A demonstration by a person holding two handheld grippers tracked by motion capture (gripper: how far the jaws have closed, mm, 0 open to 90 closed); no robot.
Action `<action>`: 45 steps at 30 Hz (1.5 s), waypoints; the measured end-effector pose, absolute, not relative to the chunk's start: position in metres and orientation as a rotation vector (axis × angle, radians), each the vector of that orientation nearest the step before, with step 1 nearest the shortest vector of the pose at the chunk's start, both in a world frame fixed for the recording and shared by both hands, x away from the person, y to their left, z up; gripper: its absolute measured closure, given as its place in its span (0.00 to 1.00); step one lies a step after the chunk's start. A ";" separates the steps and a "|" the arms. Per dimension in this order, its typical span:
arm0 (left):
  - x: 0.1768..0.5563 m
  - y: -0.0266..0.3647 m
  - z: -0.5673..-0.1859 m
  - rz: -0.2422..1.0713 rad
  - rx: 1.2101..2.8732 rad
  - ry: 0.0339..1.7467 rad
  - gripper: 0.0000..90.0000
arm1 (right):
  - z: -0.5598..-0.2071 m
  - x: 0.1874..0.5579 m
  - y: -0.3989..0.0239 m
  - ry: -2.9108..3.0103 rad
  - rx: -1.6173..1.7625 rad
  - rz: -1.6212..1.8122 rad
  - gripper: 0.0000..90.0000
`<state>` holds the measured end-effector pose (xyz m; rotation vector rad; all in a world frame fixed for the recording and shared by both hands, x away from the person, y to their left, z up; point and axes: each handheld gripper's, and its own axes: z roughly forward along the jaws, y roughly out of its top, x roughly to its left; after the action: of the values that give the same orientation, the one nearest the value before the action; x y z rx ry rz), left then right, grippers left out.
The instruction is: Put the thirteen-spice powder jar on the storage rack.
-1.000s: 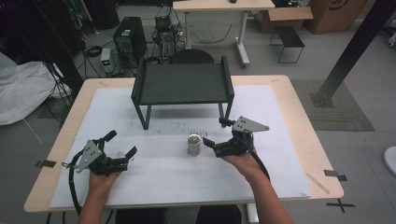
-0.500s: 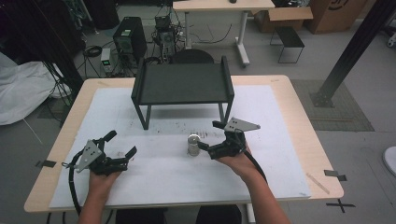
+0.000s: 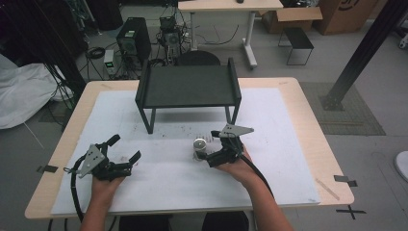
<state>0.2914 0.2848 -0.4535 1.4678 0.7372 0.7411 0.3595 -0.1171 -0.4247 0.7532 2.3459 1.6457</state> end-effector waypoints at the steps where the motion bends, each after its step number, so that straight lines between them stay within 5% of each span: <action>1: 0.291 0.285 -0.454 0.741 1.467 0.737 0.00 | -0.425 0.360 -0.117 2.346 0.753 1.646 0.00; 19: 0.292 0.285 -0.454 0.742 1.468 0.736 0.00 | -0.438 0.367 -0.103 2.423 0.827 1.589 0.03; 45: 0.292 0.285 -0.453 0.743 1.467 0.737 0.00 | -0.438 0.363 -0.101 2.438 0.780 1.552 0.41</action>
<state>0.2916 0.2849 -0.4535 1.4675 0.7372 0.7428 0.3626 -0.1008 -0.4376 0.7802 2.4376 1.5517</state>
